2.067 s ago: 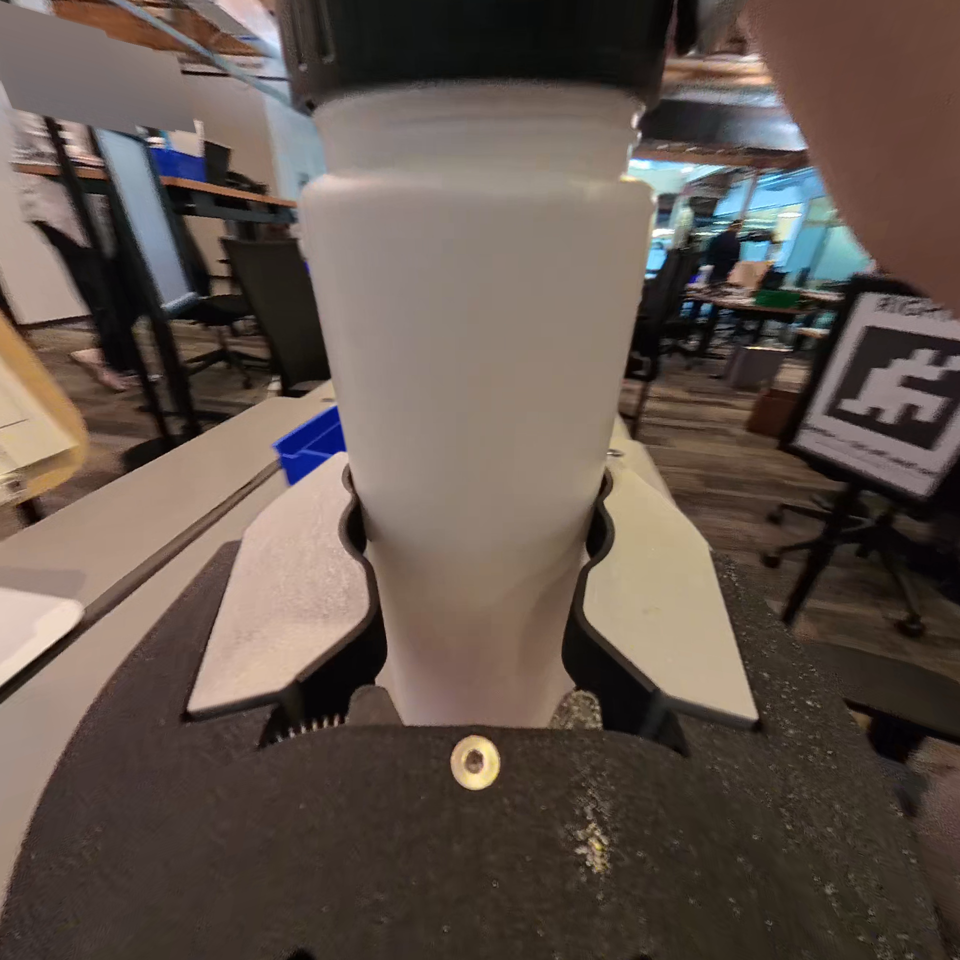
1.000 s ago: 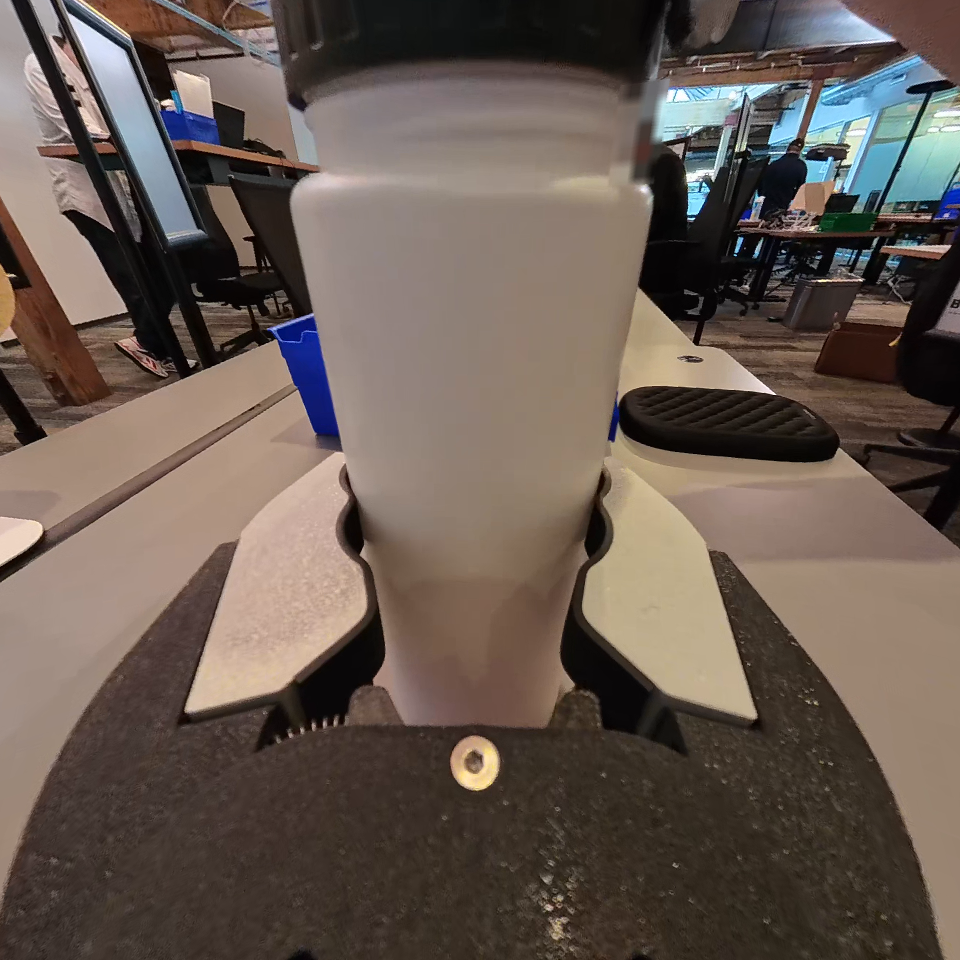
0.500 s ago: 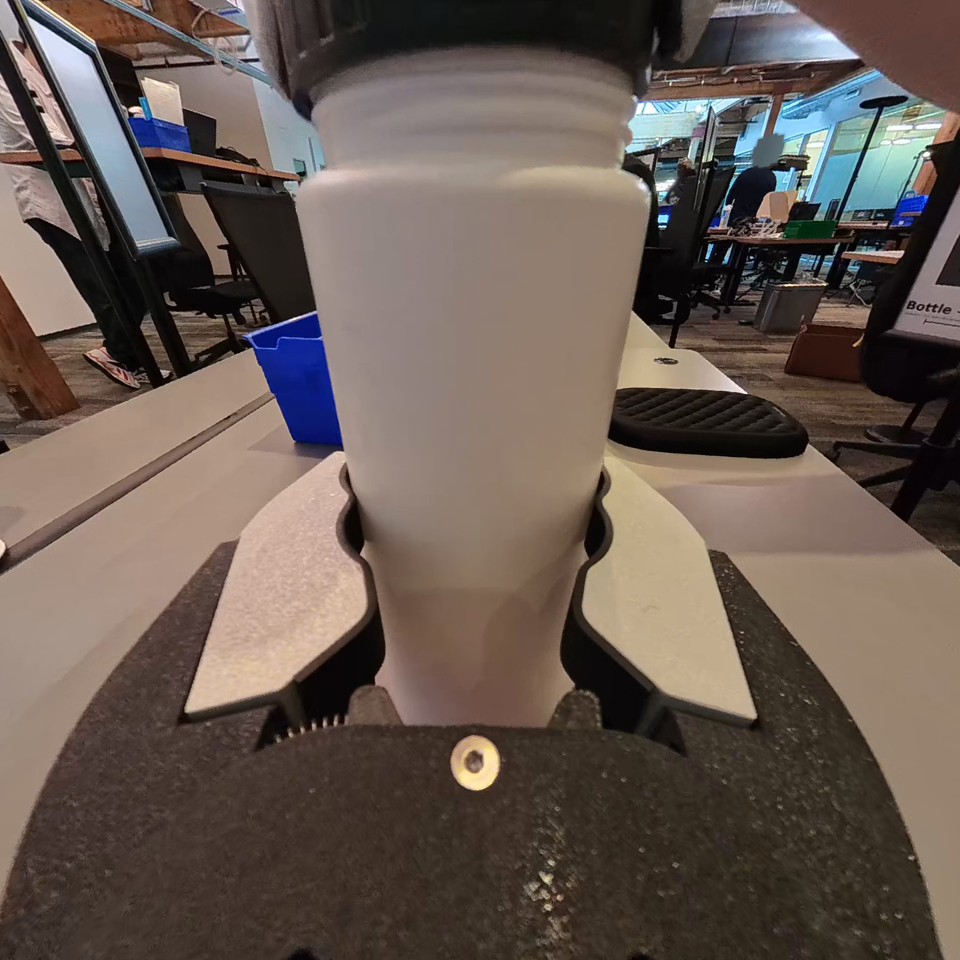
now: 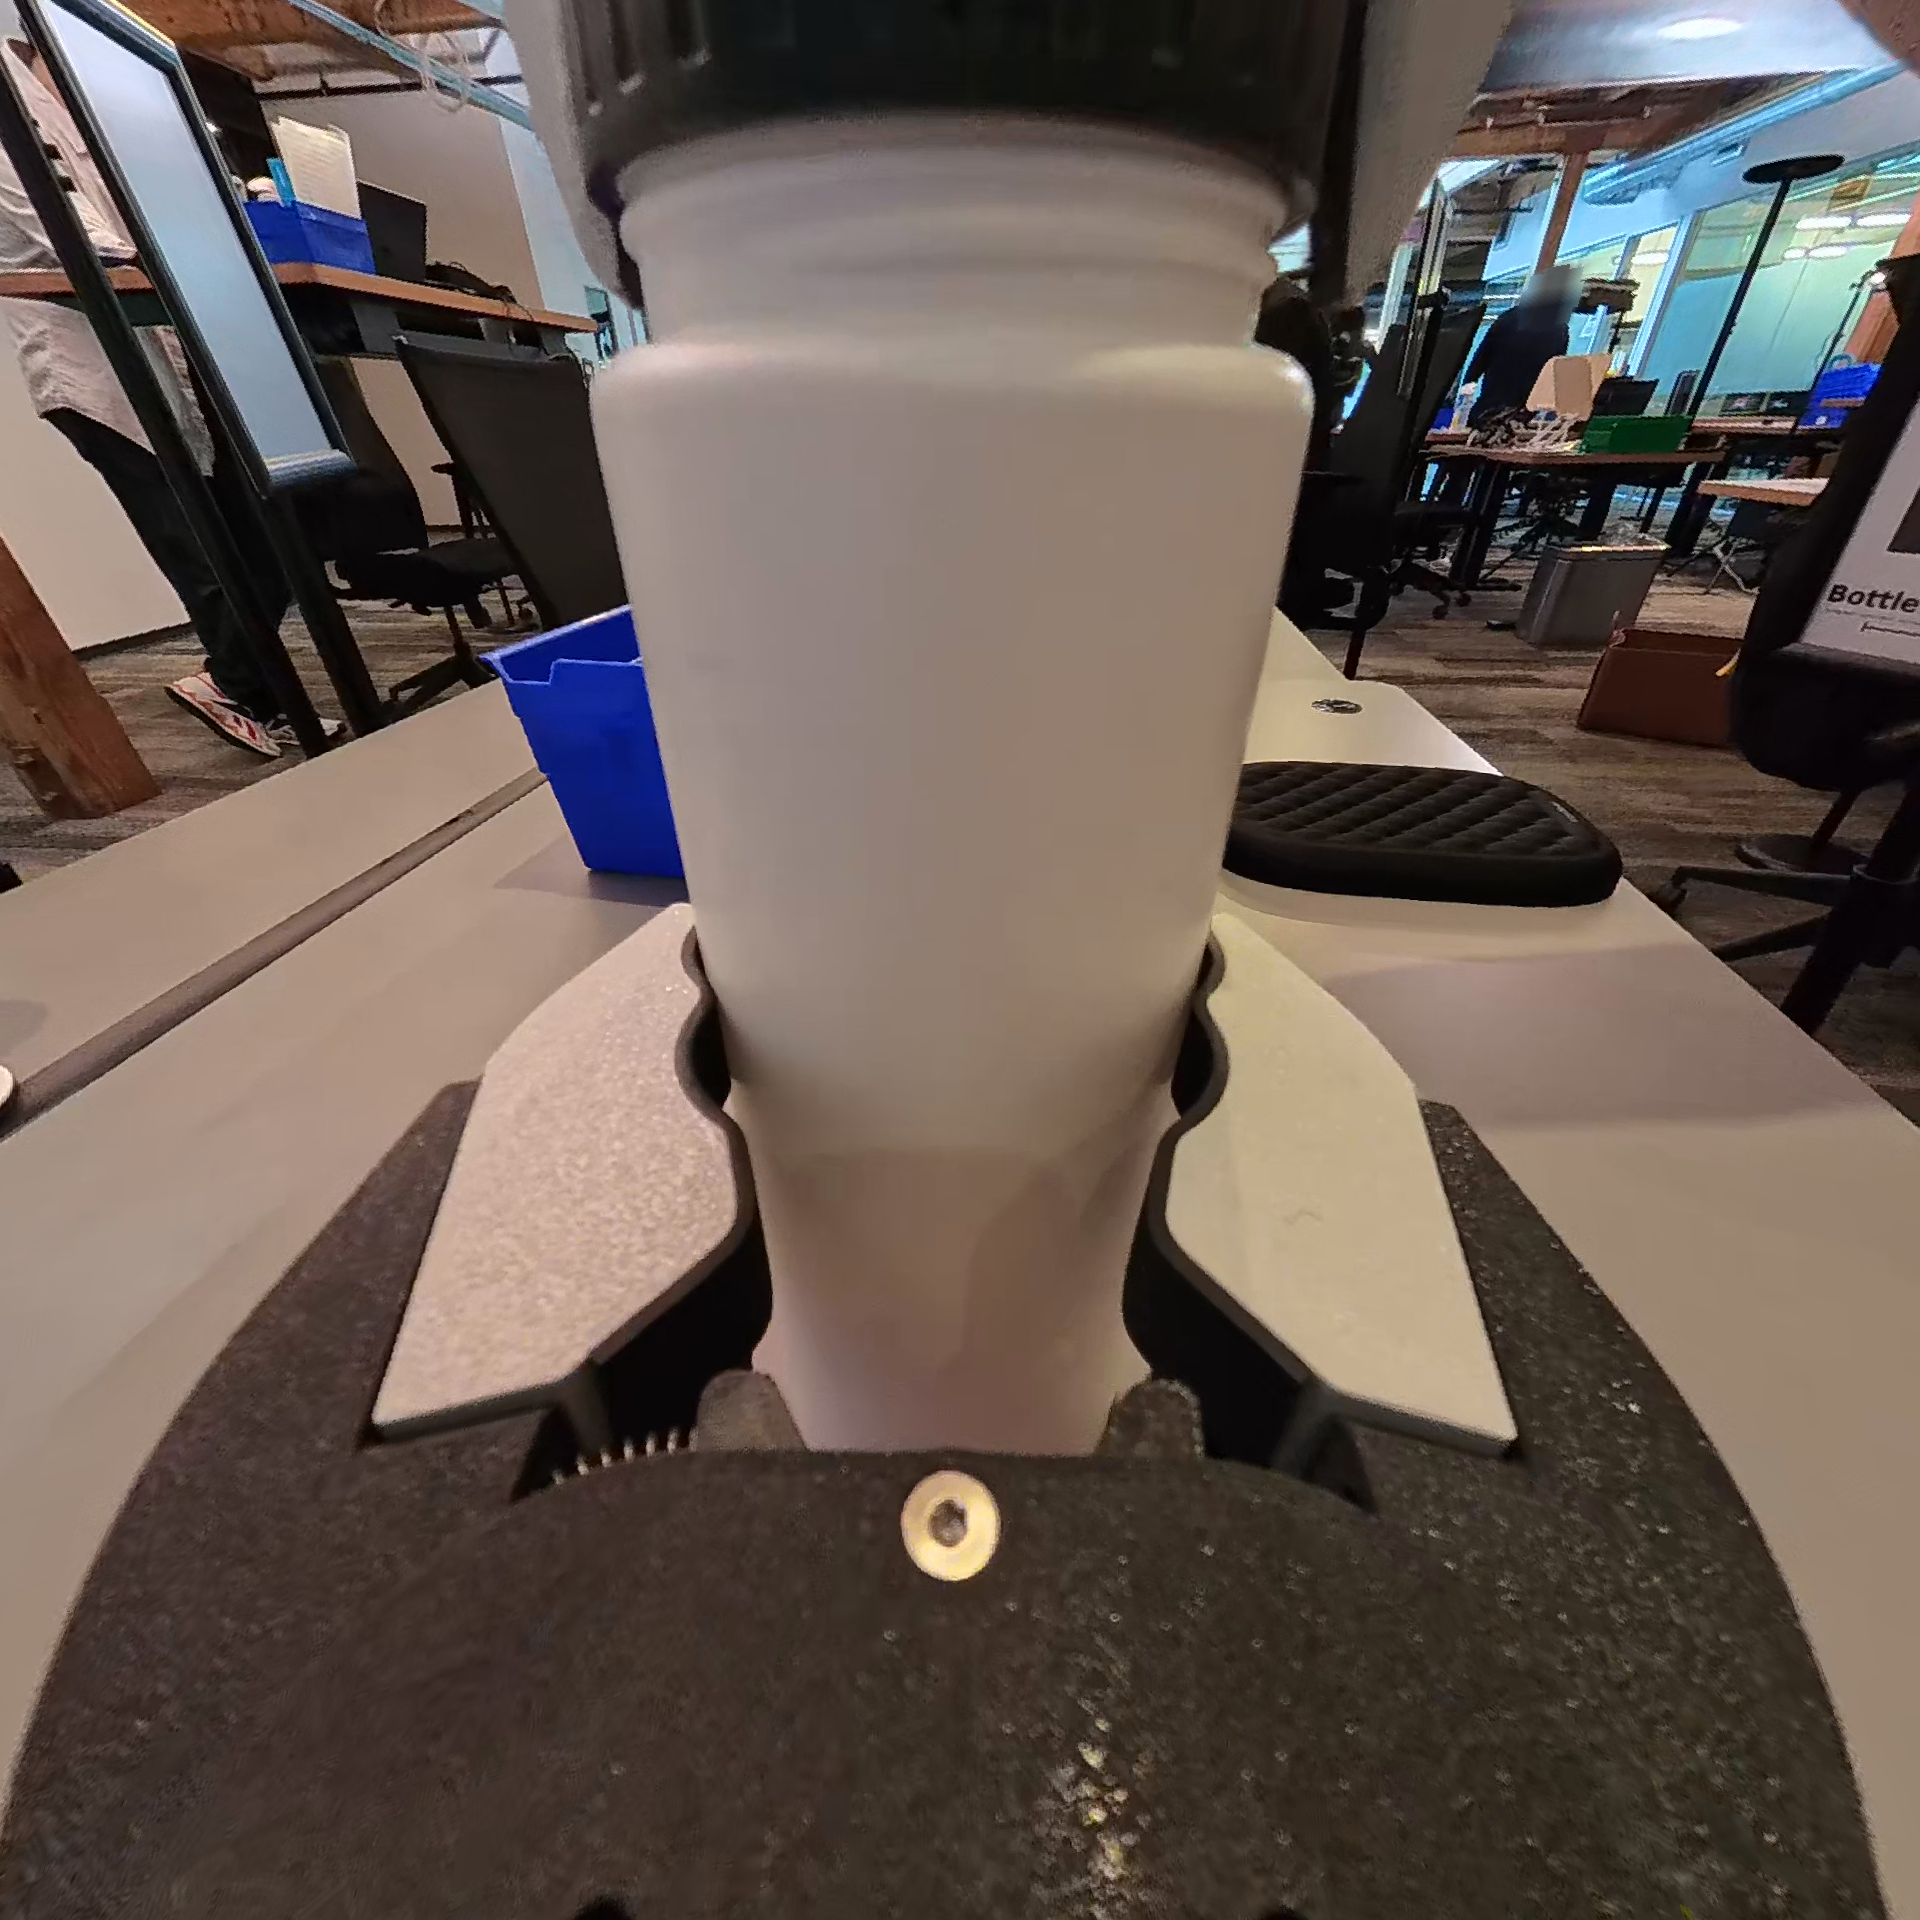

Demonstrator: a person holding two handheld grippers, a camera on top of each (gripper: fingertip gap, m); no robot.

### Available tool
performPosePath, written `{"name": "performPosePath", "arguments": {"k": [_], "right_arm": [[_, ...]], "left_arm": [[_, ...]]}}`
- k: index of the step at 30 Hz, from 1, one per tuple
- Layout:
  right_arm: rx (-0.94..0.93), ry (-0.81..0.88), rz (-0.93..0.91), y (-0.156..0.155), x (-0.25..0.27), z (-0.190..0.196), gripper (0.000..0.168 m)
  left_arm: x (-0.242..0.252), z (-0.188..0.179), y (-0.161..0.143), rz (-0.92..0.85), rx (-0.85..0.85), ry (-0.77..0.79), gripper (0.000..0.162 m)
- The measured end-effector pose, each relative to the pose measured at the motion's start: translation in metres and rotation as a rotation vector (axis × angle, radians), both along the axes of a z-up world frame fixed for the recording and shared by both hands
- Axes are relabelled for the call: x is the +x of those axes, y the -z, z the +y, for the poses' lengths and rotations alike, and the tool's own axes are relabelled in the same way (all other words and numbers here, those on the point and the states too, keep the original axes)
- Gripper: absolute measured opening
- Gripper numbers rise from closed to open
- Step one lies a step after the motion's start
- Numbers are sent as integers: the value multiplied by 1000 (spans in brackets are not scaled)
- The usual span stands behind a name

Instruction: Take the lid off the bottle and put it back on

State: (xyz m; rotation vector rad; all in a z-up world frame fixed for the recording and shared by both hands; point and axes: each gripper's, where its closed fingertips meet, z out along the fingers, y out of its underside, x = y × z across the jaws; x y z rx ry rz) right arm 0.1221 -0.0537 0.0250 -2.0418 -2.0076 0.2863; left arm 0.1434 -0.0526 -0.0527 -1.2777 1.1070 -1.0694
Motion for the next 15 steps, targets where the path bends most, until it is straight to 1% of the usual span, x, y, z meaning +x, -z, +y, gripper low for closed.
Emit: {"name": "performPosePath", "arguments": {"k": [7, 12, 15], "right_arm": [[49, 120, -2, 1, 2, 0, 75], [79, 97, -30, 2, 5, -1, 76], [128, 38, -89, 3, 9, 0, 76]], "left_arm": [[1, 0, 0, 7, -2, -14, 85], [3, -1, 0, 8, -2, -12, 85], [3, -2, 0, 8, -3, -5, 85]]}}
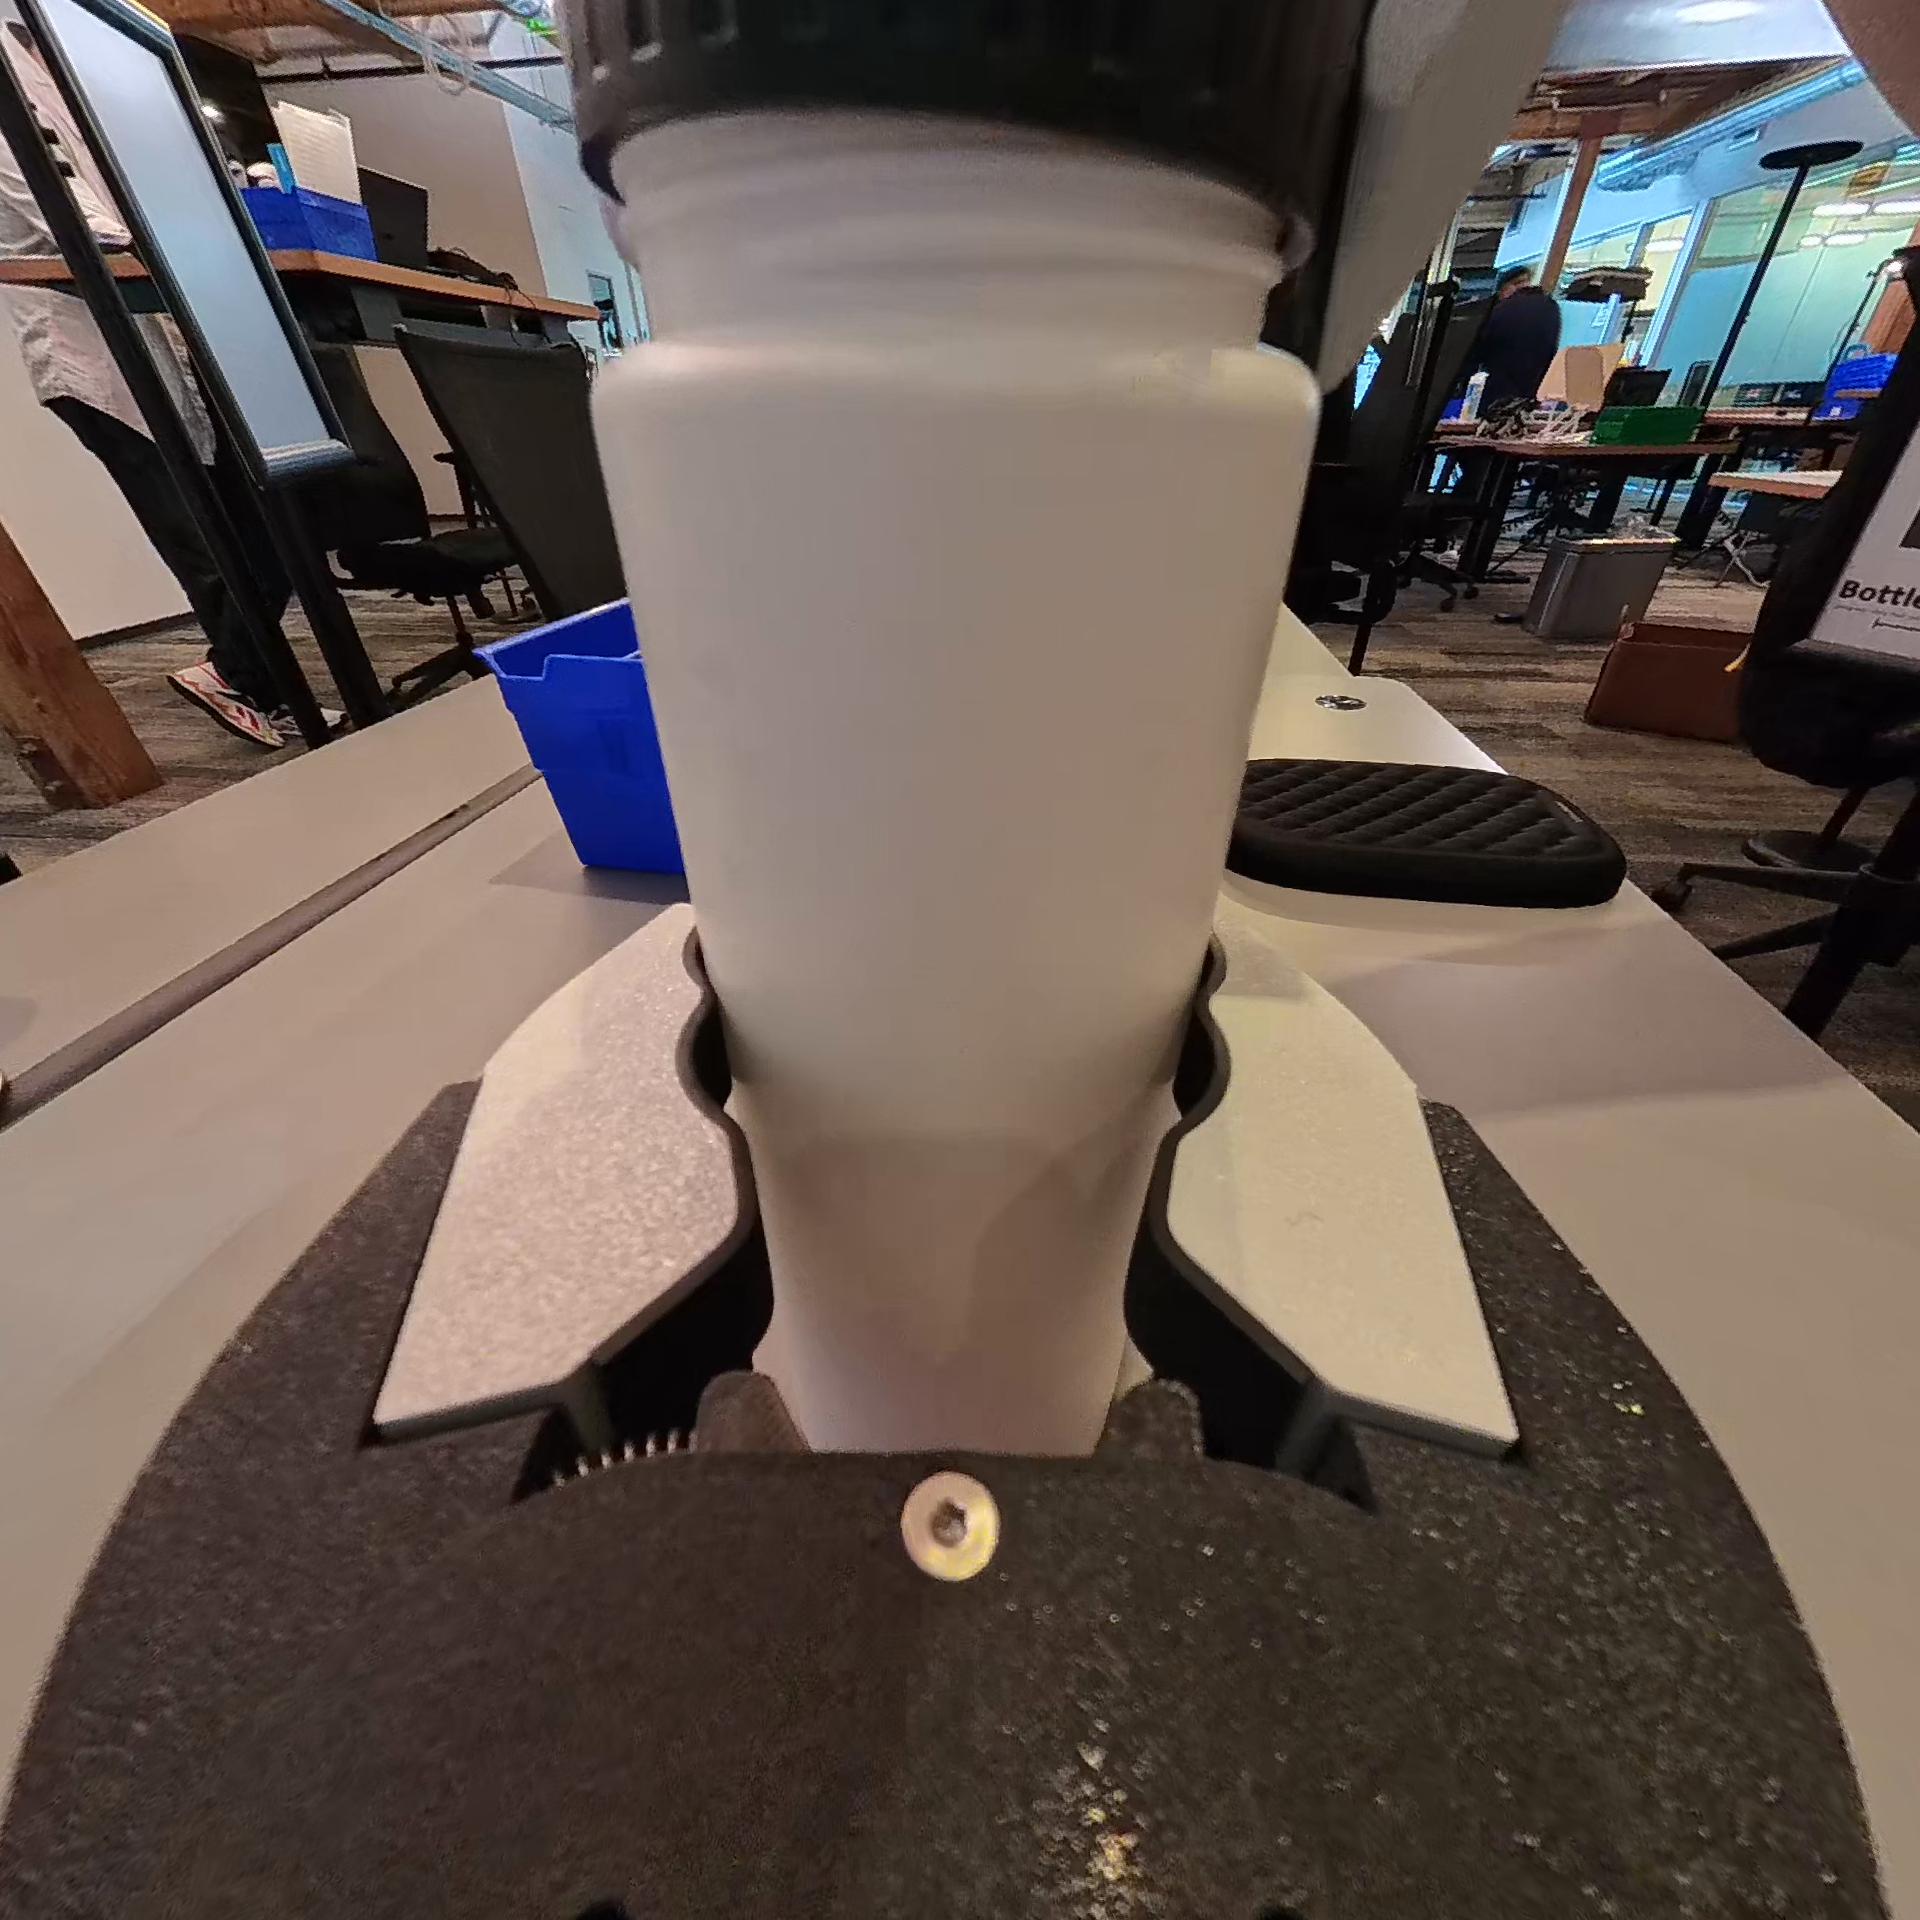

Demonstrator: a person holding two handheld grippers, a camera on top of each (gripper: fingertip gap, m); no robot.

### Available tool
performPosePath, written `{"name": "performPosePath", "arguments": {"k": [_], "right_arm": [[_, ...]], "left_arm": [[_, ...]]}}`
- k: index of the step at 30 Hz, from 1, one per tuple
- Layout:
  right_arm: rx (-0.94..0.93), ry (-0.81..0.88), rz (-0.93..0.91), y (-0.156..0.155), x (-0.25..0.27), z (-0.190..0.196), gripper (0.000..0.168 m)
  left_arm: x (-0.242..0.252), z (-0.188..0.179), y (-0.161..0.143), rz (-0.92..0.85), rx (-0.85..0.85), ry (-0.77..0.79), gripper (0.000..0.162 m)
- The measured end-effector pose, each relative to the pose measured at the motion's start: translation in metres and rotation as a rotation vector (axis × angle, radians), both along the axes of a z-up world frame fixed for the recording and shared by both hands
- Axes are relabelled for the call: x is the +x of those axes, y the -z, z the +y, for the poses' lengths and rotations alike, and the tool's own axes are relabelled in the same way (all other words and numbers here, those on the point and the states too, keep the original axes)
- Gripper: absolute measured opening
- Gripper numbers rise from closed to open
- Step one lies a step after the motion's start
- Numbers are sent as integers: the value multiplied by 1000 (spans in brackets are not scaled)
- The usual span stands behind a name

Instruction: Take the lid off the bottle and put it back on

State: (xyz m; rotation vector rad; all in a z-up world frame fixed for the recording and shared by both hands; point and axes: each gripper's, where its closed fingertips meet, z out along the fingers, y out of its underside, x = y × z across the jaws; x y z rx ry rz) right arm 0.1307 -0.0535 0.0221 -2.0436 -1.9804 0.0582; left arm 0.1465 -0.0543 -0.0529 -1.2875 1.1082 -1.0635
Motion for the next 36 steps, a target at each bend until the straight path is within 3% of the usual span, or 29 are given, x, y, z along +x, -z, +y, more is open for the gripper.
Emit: {"name": "performPosePath", "arguments": {"k": [8, 13, 20, 26, 31, 36], "right_arm": [[-22, 5, 4, -9, -4, -3, 78], [-79, 184, -24, -12, -3, -7, 78], [0, 369, 13, -14, -13, 2, 78], [-25, 414, -16, -10, -12, 0, 73], [-27, 351, -41, -10, -12, -1, 73], [0, 89, -83, -10, -11, -4, 73]], "left_arm": [[1, -1, 0, 2, -1, 10, 86], [1, -1, 0, 4, -1, 10, 85], [1, -1, 0, 6, -3, 7, 85], [1, -1, 0, 8, -5, 9, 86], [1, -1, 0, 10, -5, 9, 86], [2, -4, 1, 12, -7, 34, 85]]}}
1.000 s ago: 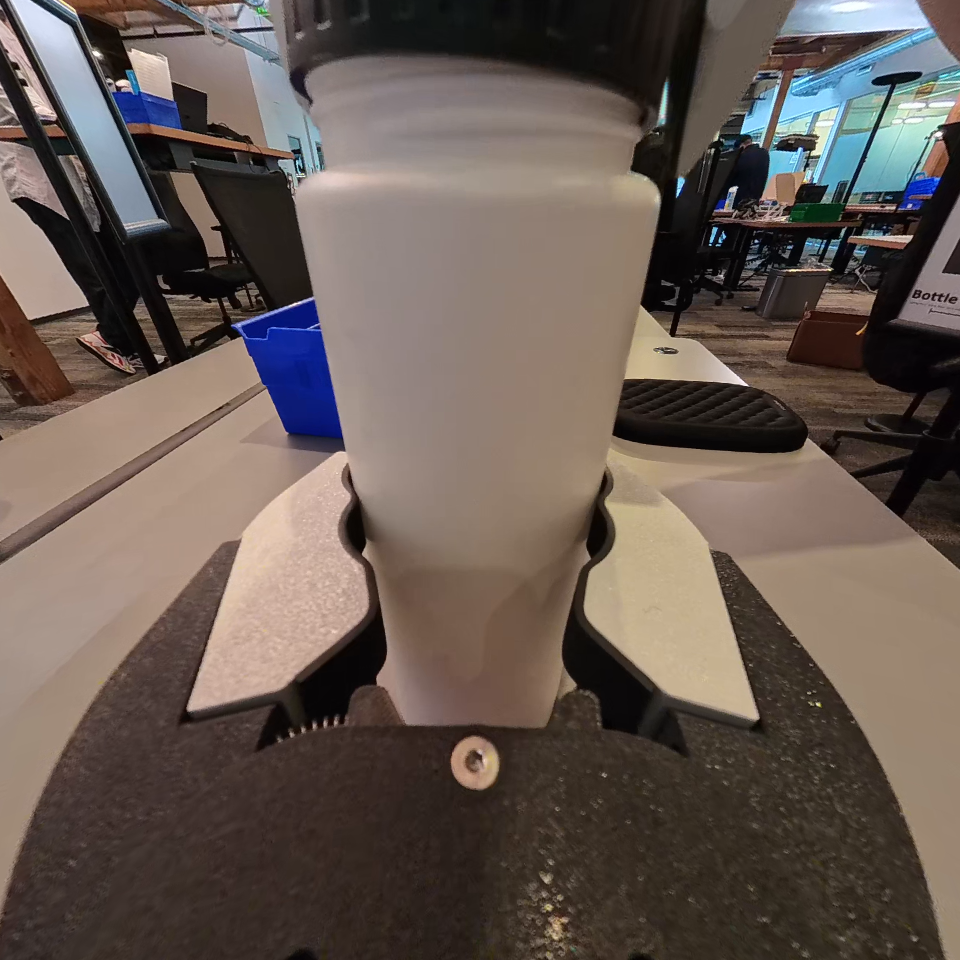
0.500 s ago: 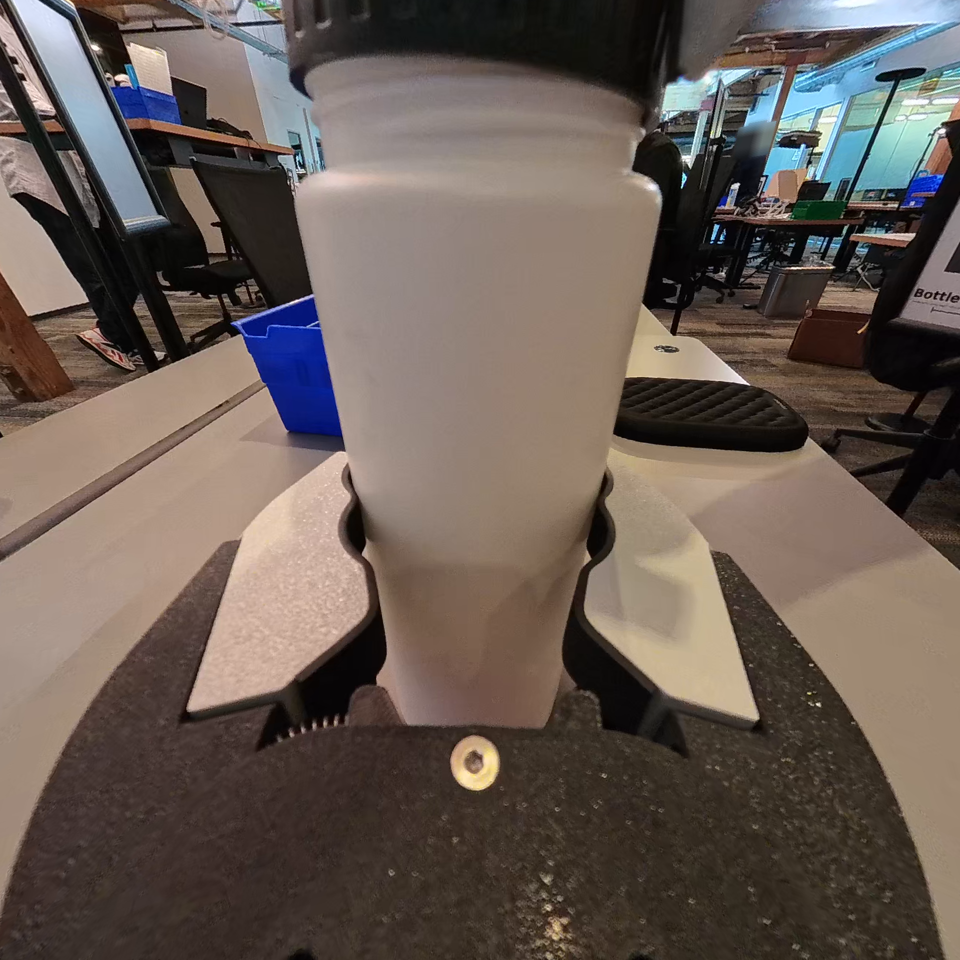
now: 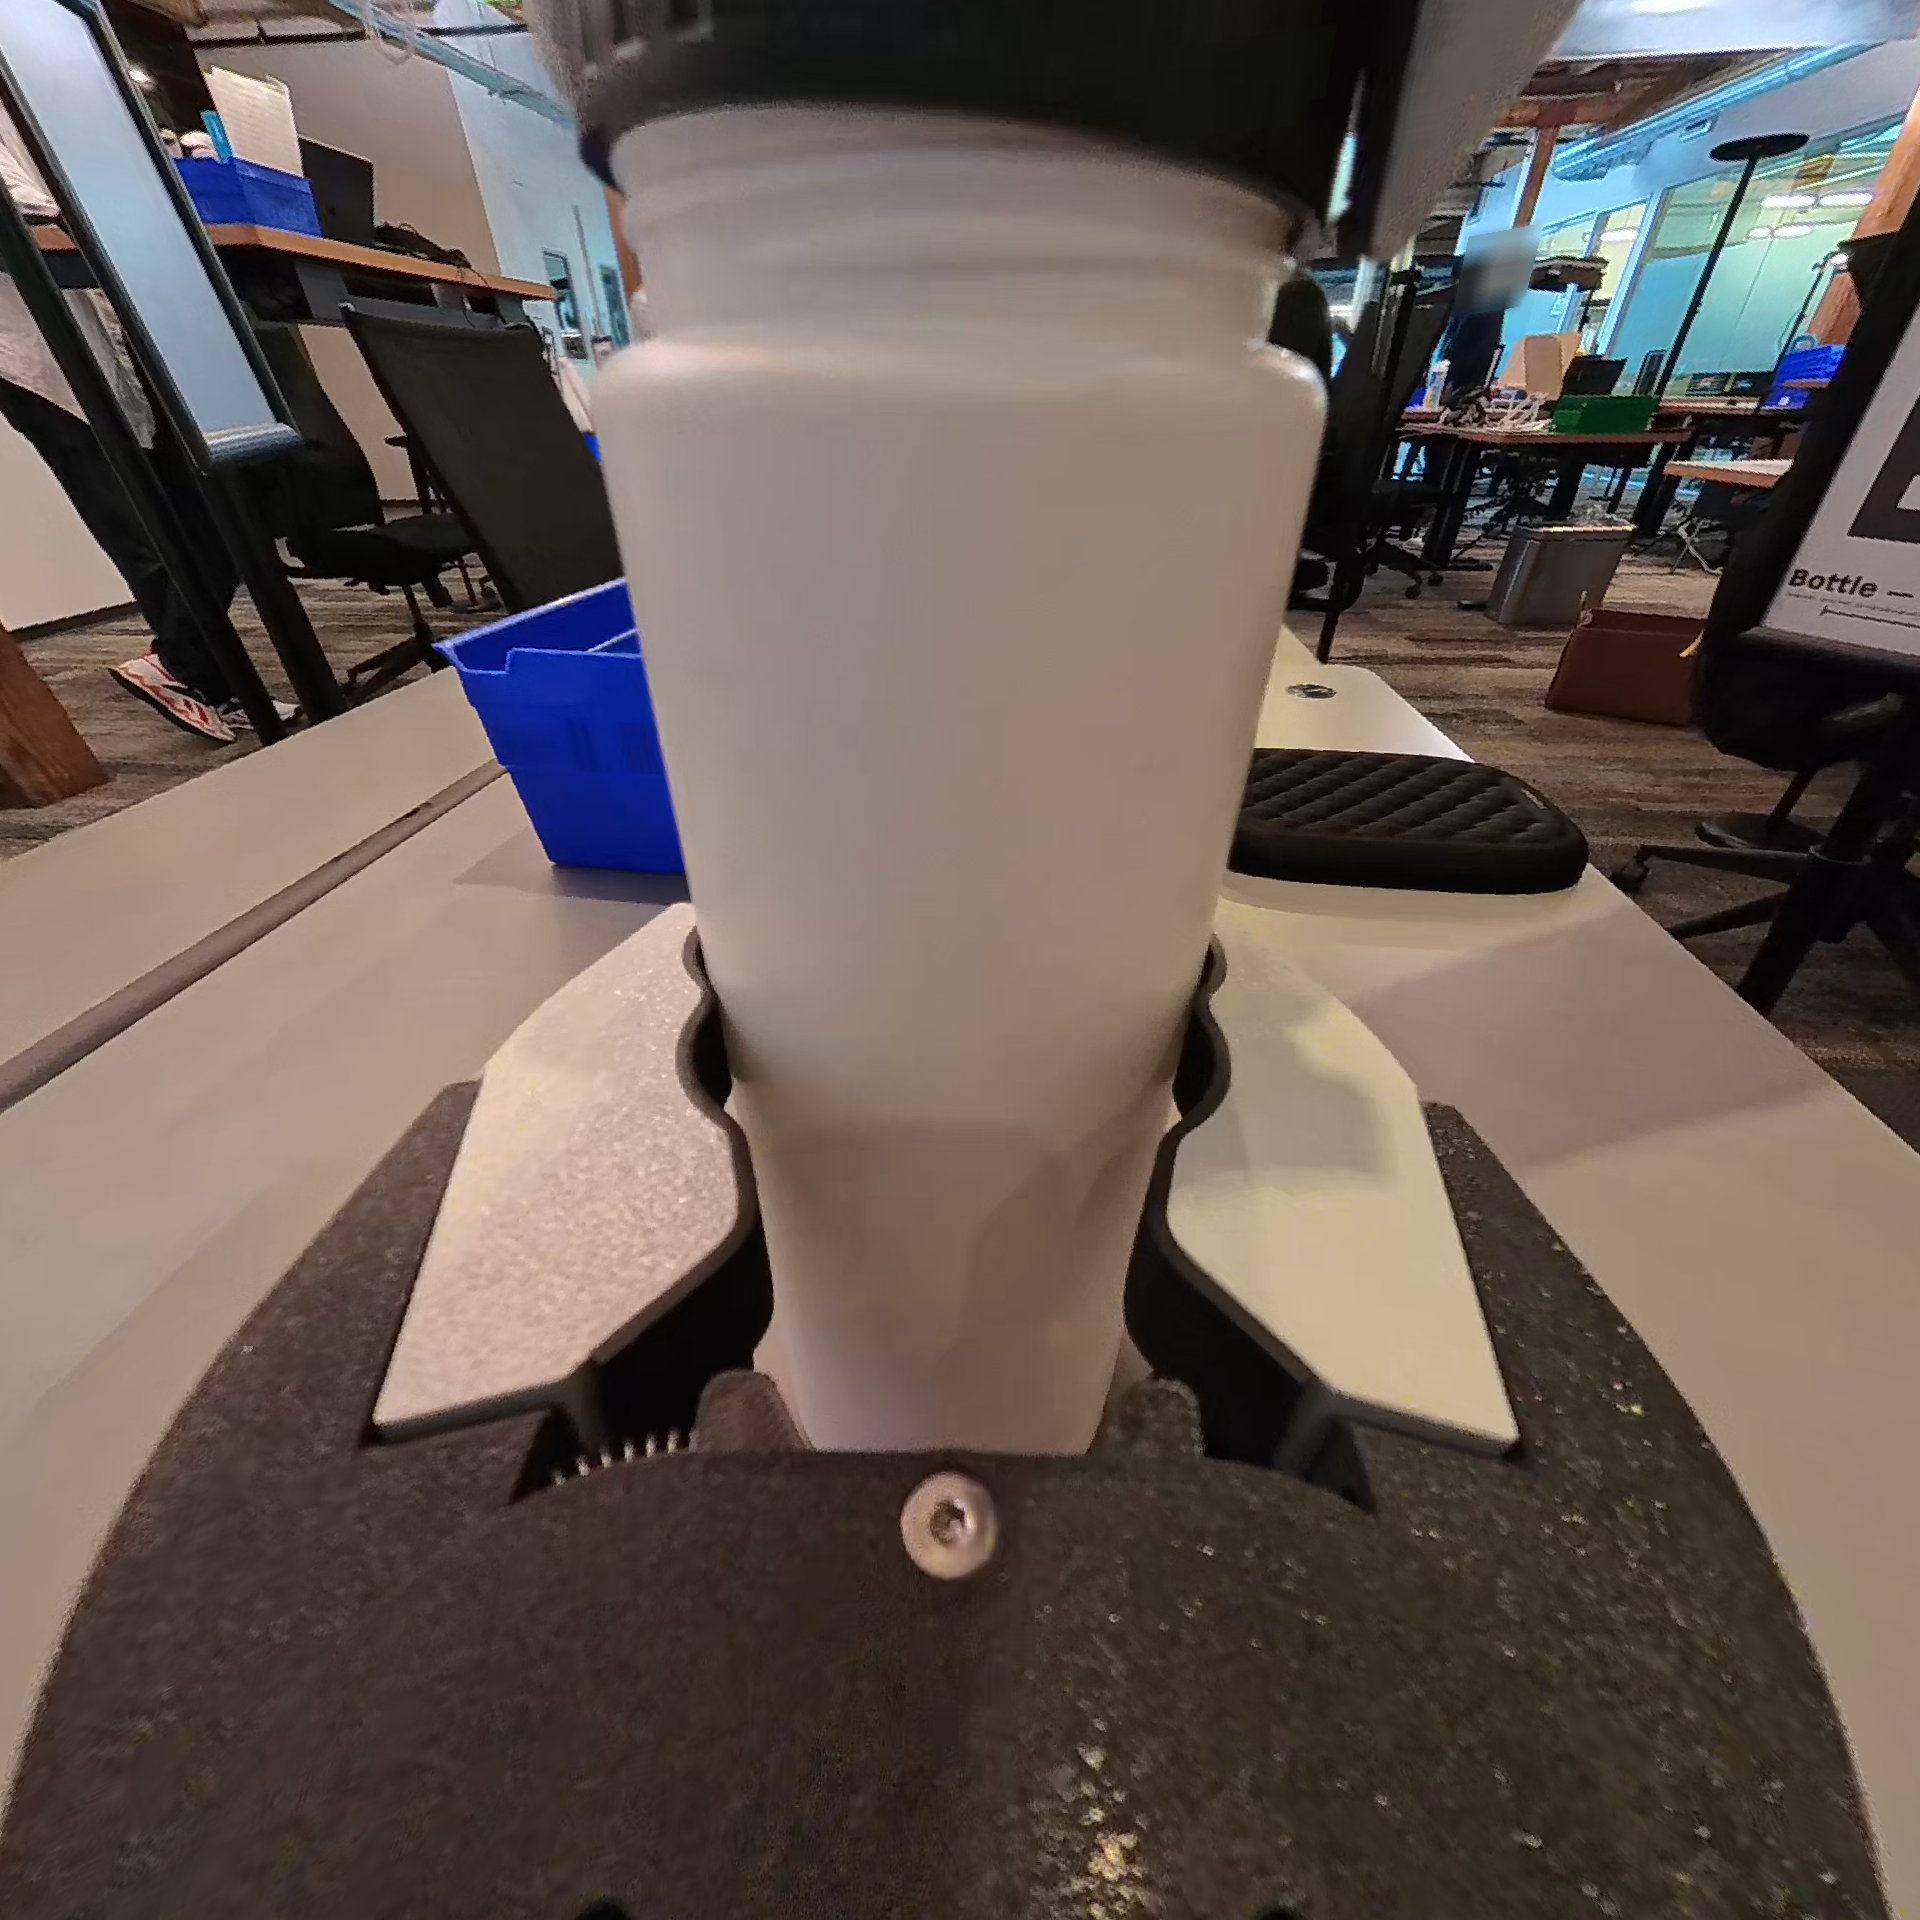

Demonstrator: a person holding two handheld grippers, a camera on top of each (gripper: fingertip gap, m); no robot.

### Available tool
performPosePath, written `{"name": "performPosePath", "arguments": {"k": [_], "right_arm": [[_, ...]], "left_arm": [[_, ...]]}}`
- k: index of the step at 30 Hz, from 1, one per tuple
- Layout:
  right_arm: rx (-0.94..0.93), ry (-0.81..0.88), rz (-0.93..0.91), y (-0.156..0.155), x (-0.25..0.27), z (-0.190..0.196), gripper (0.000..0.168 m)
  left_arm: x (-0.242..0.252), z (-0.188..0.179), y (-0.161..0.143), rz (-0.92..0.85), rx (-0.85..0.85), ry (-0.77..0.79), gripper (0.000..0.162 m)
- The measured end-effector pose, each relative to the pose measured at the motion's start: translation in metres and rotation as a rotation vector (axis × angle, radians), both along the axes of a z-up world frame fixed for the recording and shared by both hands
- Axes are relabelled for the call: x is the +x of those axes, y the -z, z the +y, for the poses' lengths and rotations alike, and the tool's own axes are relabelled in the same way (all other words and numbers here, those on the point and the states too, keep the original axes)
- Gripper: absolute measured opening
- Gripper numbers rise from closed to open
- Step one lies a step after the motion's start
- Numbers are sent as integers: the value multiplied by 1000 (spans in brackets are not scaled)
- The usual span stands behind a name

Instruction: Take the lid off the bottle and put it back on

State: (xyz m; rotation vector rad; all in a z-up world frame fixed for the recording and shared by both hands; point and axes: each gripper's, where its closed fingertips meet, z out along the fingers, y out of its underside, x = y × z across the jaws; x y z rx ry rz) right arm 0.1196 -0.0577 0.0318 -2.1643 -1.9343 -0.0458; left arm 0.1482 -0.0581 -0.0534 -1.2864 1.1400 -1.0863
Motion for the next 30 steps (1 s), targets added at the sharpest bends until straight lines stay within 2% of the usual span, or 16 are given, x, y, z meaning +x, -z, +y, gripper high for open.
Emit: {"name": "performPosePath", "arguments": {"k": [3, 6, 10, 13, 17, 20, 26, 30], "right_arm": [[-13, -74, 26, 0, 0, -1, 73], [-23, -18, 38, 0, 1, 0, 73], [-21, 184, -12, 0, 5, -1, 73], [-12, 392, 42, 0, 2, 3, 73], [-9, 489, 71, 0, 4, 3, 73], [-6, 415, 75, -1, 2, 3, 72], [56, 45, 79, -5, -4, 2, 73], [35, -60, 89, -1, -2, 0, 74]], "left_arm": [[1, -2, 0, 0, -1, 10, 85], [1, -1, 0, 7, -7, -1, 85], [3, -1, 1, 19, 3, -24, 86], [2, 2, 1, 16, -13, -51, 85], [3, 2, 1, 25, -12, -59, 85], [3, 3, 1, 23, -15, -57, 85], [3, 2, 1, 19, -14, -36, 86], [3, 0, 1, 14, -15, -15, 85]]}}
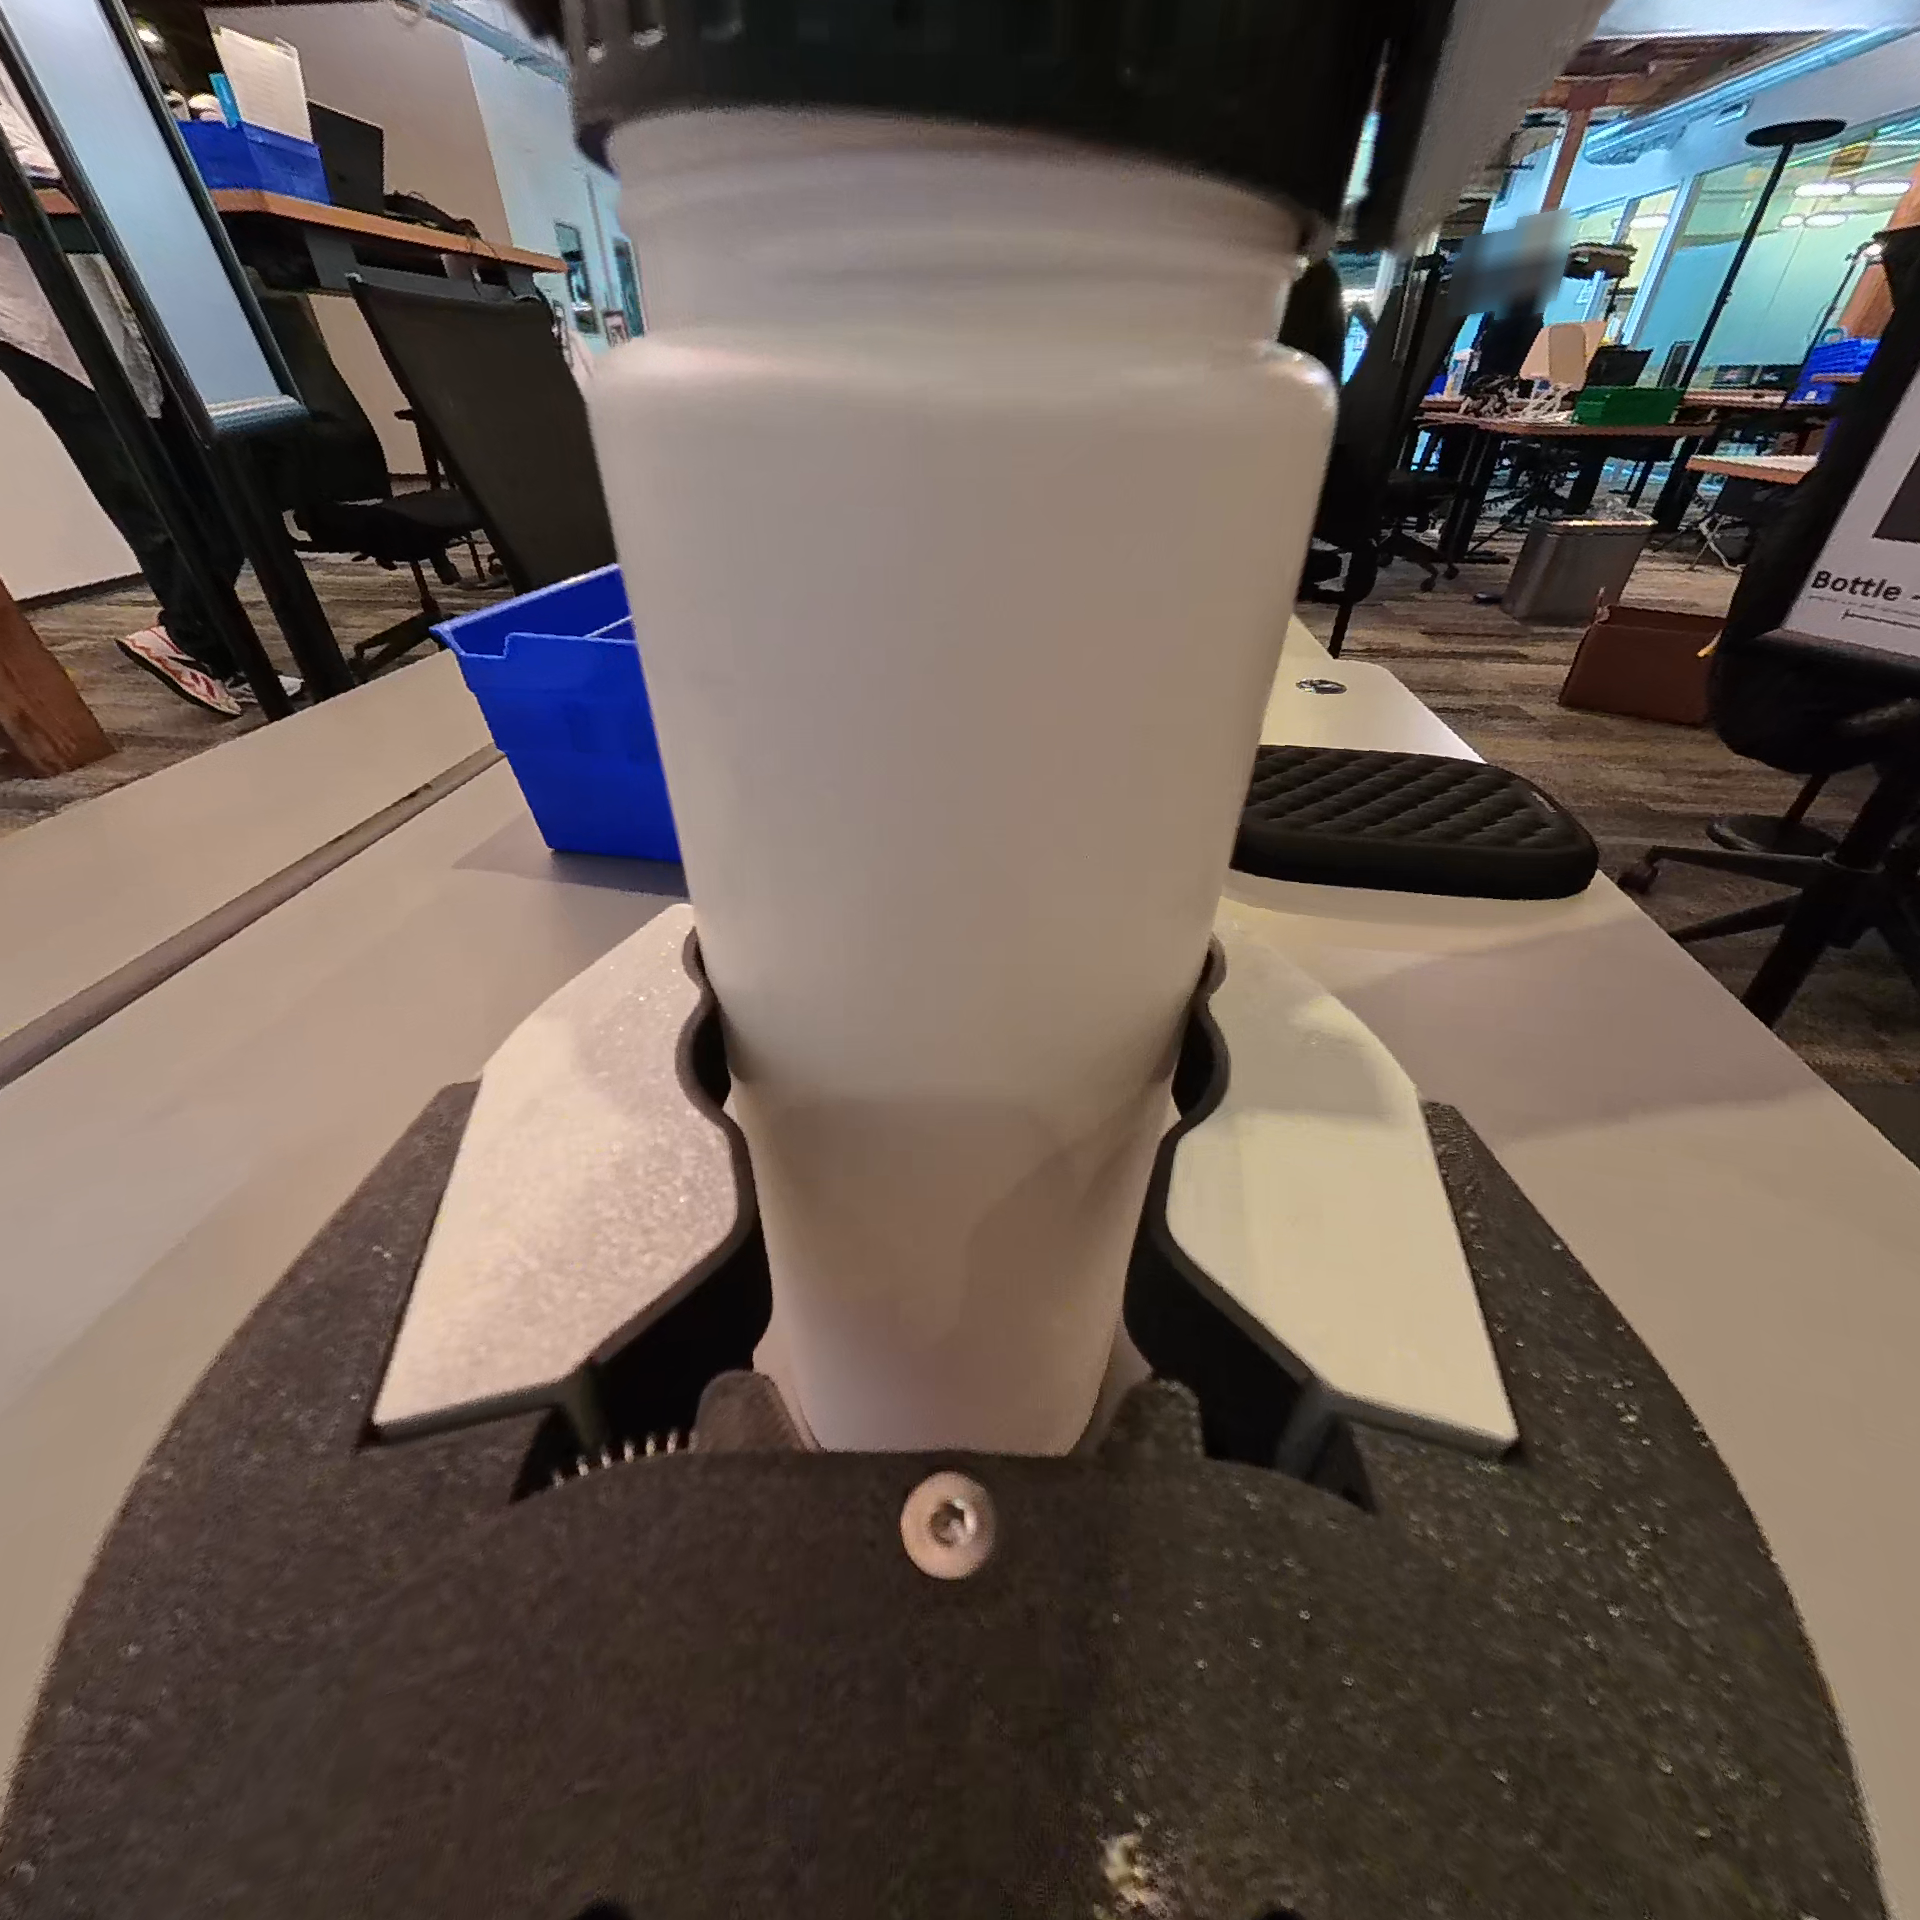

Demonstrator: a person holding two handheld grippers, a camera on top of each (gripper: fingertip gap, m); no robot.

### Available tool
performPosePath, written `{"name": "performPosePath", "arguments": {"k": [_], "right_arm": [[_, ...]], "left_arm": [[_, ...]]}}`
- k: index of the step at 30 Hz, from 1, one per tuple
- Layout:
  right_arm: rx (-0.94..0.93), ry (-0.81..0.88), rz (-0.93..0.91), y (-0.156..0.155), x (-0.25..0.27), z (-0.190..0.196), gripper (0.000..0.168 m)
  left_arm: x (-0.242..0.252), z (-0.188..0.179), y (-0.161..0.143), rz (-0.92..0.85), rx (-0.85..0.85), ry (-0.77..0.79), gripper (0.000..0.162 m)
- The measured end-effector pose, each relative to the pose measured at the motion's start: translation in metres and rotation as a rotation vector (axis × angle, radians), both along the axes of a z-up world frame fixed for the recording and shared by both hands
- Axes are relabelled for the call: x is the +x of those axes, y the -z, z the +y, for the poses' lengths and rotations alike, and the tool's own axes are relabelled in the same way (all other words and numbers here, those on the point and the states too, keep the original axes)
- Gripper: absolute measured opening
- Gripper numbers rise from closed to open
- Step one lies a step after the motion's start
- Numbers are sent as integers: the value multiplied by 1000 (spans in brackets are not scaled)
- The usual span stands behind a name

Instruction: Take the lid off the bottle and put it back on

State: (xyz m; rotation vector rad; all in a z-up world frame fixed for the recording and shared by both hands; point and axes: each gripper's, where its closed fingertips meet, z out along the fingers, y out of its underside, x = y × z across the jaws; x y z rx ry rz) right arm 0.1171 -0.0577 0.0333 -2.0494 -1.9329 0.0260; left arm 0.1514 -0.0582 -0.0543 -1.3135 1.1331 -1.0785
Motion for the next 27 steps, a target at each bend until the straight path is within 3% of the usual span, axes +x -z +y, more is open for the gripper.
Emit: {"name": "performPosePath", "arguments": {"k": [11, 16, 20, 27], "right_arm": [[-107, -131, 29, 1, 3, -7, 73], [-101, -284, 7, 2, 4, -17, 74], [-103, -204, -36, 2, 7, -15, 74], [-42, 118, 5, -6, 6, -1, 77]], "left_arm": [[3, -5, 0, 9, 2, 33, 85], [5, -17, 0, 6, -7, 121, 85], [6, -16, 1, 15, -2, 102, 85], [6, -5, 1, 14, -3, -6, 86]]}}
